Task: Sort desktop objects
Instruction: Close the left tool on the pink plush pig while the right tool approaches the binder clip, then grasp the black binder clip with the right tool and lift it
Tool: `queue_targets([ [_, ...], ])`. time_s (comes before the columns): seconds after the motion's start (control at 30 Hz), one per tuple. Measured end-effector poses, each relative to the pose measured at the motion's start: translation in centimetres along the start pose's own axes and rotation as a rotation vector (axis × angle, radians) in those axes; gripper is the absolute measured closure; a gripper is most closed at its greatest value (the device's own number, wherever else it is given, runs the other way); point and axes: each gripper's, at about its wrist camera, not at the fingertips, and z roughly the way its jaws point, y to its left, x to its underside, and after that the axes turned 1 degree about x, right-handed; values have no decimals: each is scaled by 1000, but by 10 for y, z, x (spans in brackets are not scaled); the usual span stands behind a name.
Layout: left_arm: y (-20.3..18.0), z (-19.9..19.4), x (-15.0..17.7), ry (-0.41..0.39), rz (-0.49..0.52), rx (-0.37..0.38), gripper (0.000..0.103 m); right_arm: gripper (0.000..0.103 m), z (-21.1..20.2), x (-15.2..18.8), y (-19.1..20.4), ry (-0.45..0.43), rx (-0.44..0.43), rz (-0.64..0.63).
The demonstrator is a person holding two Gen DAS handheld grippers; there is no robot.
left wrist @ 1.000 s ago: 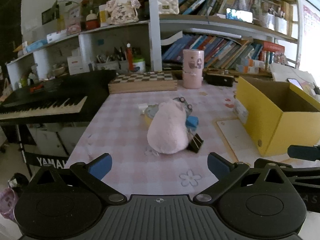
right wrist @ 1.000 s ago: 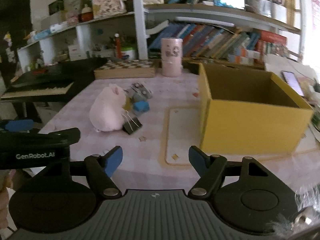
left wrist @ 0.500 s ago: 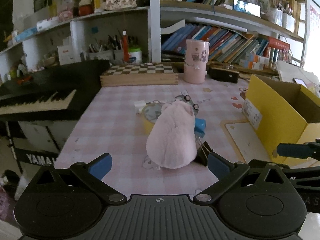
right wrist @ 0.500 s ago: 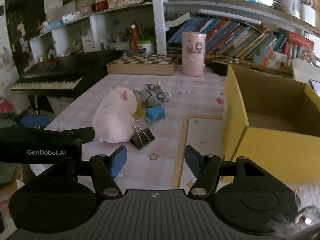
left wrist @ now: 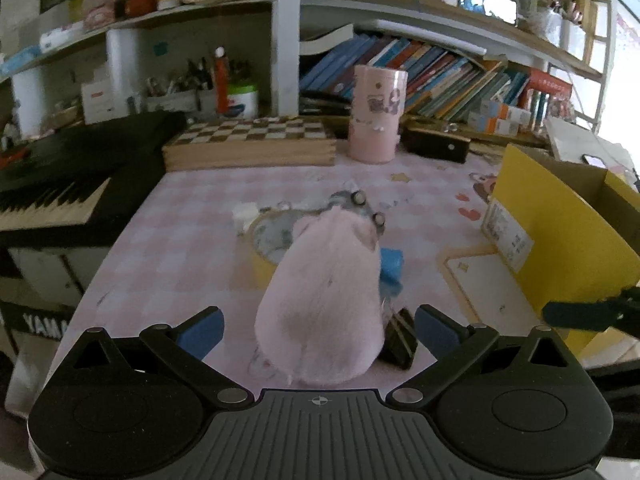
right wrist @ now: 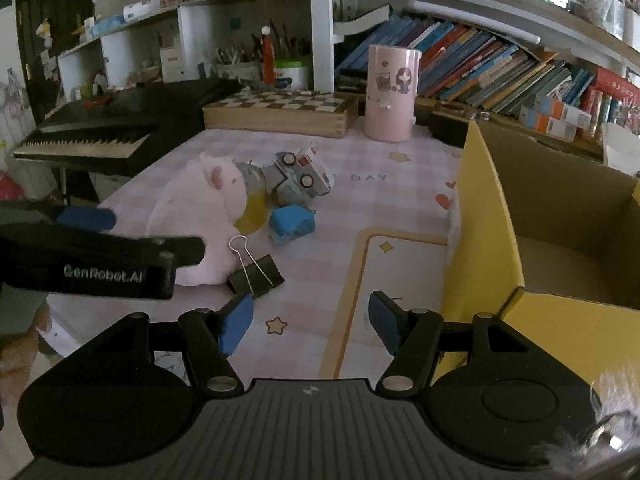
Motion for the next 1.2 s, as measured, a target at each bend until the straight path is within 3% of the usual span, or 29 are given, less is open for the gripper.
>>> queue_targets([
  [0.33,-11,29,-8,26,73,23,7,40,24,-8,-2,25,-52,-92],
  [0.5,-8,39,-5,63,93,7,22,40,38,-11,-3,43,-71,-126],
  [0.63,7,24,-7,56,10,36,41,40,46,-12,0,45,-95,-156],
  [0.9,42,-16,9,60,-150,-27,42,41,71,-17,13,72,-171,-258],
  [1.2,49,-40,15,40,-211,-47,42,48,92,-27,17,111,-277,-312],
])
